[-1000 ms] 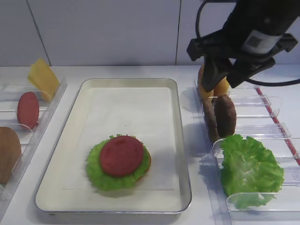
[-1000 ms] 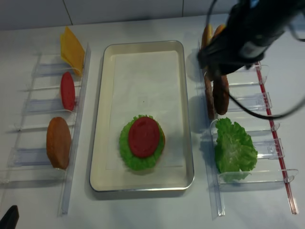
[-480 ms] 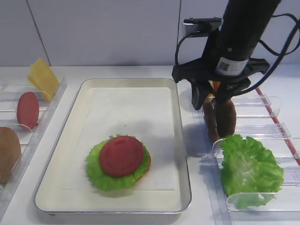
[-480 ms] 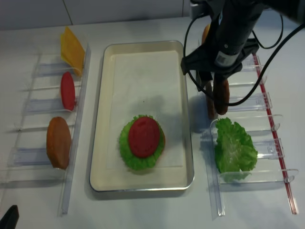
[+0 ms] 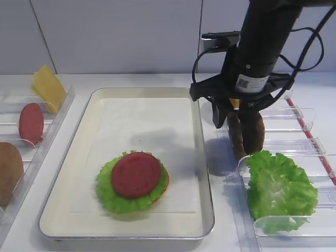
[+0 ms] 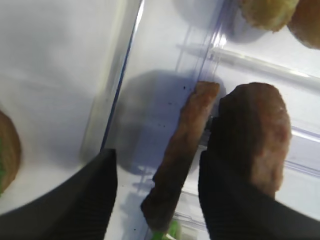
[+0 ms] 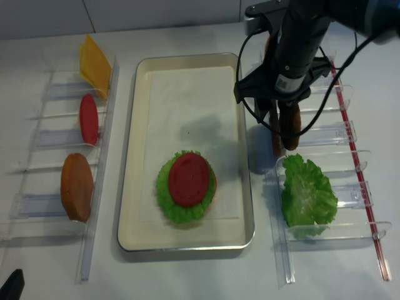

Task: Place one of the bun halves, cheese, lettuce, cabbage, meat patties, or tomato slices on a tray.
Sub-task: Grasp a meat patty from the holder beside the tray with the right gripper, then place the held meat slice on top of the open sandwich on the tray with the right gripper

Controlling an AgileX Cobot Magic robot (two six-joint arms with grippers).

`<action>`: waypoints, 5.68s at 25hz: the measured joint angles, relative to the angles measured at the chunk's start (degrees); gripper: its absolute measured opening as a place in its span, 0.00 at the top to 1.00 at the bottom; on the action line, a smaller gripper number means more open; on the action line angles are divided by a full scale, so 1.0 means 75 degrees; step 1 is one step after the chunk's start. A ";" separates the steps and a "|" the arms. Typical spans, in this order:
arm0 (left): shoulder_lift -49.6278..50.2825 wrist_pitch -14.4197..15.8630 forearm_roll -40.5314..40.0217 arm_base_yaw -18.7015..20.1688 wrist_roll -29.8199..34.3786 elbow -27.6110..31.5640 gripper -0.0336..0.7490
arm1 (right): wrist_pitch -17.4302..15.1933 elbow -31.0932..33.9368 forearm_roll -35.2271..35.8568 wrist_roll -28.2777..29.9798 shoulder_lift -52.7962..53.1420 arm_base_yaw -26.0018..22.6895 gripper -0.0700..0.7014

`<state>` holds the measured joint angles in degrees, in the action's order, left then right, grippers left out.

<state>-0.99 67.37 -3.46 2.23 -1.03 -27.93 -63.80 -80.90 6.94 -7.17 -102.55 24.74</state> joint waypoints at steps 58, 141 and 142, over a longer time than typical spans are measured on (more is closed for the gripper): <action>0.0000 0.0000 -0.0013 0.0000 0.0000 0.0000 0.35 | -0.0813 0.0132 0.1644 0.1848 0.2661 0.0016 0.72; 0.0000 0.0000 -0.0029 0.0000 0.0000 0.0000 0.35 | -0.0143 0.3886 1.1865 0.9153 -0.1073 -0.0703 0.72; 0.0000 0.0000 -0.0029 0.0000 0.0000 0.0000 0.35 | -0.0116 0.3886 1.1865 0.9153 -0.1073 -0.0703 0.72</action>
<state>-0.99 67.37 -3.68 2.23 -1.03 -27.93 -64.68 -51.76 95.93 61.48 -110.60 19.46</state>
